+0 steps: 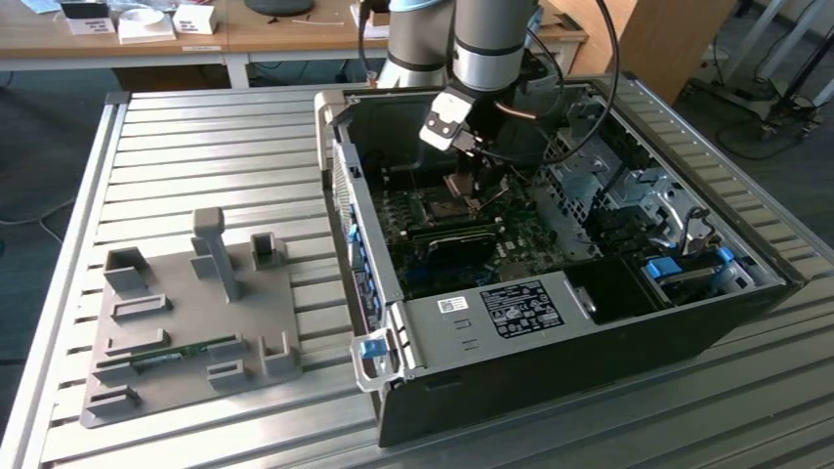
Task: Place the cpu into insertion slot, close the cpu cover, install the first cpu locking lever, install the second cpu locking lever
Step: 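Place the cpu into insertion slot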
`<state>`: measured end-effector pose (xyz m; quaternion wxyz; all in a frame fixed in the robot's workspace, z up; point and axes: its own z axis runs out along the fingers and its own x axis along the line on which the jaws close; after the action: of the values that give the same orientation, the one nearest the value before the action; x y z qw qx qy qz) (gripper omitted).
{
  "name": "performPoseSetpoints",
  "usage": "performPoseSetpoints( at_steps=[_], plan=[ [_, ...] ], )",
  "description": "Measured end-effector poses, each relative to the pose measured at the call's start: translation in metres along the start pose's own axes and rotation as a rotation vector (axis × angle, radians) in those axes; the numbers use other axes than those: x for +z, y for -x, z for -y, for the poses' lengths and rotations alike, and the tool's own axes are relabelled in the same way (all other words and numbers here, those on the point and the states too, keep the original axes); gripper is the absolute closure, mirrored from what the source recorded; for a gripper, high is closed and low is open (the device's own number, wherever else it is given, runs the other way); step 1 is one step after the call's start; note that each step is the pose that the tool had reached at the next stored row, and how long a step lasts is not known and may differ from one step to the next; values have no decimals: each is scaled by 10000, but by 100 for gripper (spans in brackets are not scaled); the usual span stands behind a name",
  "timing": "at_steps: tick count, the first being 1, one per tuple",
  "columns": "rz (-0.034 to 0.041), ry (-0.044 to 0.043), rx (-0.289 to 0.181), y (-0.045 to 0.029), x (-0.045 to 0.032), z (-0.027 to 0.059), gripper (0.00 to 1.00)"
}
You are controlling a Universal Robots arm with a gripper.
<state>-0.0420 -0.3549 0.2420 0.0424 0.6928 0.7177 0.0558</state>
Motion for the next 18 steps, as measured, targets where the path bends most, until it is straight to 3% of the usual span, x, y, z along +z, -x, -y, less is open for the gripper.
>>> performPoseSetpoints(
  at_steps=[18],
  plan=[
    [30, 14, 210, -19, 32, 34, 46]
  ],
)
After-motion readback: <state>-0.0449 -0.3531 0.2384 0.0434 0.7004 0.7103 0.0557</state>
